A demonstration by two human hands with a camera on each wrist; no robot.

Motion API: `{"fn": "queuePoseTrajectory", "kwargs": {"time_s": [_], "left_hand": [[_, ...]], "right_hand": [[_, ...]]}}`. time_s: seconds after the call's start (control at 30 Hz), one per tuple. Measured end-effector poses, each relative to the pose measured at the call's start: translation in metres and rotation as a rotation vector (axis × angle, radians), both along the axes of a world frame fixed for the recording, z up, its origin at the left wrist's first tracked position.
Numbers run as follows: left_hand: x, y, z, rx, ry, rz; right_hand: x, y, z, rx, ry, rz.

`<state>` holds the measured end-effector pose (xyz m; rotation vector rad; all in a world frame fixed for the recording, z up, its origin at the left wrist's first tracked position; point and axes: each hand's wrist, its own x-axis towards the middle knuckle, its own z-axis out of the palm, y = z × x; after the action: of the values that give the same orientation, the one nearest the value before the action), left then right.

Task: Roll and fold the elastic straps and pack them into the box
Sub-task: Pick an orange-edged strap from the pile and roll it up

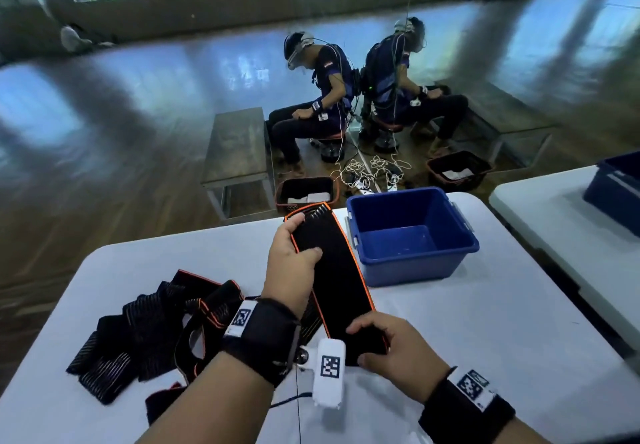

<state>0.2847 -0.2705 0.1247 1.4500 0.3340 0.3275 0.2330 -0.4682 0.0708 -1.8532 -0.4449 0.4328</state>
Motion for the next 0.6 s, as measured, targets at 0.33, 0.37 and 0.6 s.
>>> {"fn": "queuePoseTrajectory", "kwargs": {"time_s": [0.33,0.37,0.6], "left_hand": [[0.027,0.004,-0.129,0.302,0.348,-0.230],[0.025,0.003,-0.139,0.310,0.371,-0.256],[0.026,0.026,-0.169,0.424,0.407,-0.279]], "right_hand": [[-0.035,-0.028,-0.059,-0.231,0.281,-0.137],[-0.040,-0.030,-0.063,-0.254,0.300,-0.155],[-0.051,-0.018,-0.079,-0.240,0.394,-0.345]]}}
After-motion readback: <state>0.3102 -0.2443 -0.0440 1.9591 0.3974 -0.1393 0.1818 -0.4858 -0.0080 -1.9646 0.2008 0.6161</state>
